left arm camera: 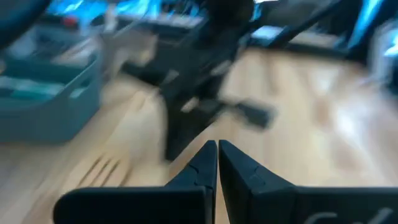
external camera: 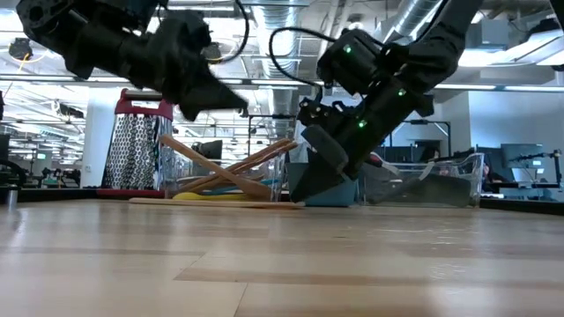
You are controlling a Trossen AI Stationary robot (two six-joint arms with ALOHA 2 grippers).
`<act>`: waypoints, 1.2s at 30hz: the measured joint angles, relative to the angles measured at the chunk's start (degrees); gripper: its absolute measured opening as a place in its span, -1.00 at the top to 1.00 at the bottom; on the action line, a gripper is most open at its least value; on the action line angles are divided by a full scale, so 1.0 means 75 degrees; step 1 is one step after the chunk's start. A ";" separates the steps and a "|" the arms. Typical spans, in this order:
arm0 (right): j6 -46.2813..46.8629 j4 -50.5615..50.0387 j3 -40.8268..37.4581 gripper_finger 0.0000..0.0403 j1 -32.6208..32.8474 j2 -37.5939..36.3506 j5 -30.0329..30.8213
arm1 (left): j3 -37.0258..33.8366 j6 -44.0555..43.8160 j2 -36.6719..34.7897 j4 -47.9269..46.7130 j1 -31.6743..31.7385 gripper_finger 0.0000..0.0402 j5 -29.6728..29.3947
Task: Pick & Place Kitchen Items
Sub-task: Put the brown slotted spoon into the left transparent bin
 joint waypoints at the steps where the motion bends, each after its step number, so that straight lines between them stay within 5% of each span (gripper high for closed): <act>1: 0.0000 -0.0046 0.0000 1.00 0.0124 -0.0025 0.0253 | 0.0000 -0.0003 0.0000 -0.0252 0.0000 0.99 -0.0221; 10: -0.0061 -0.0454 0.0026 1.00 0.1159 -0.0784 0.2522 | -0.0009 -0.0353 0.0000 -0.2044 0.0165 0.99 -0.2835; 19: -0.0446 -0.0396 0.0035 1.00 0.2149 -0.1992 0.3957 | 0.0029 -0.0488 0.0179 -0.1977 0.1221 0.99 -0.1832; 24: -0.0843 -0.0419 0.0035 1.00 0.2523 -0.2479 0.4608 | 0.0455 -0.0574 0.1023 -0.2023 0.1468 0.99 -0.1329; 36: -0.0886 -0.1000 0.0035 1.00 0.2626 -0.2600 0.4968 | 0.2293 -0.0013 0.3044 -0.3579 0.1492 0.99 -0.2469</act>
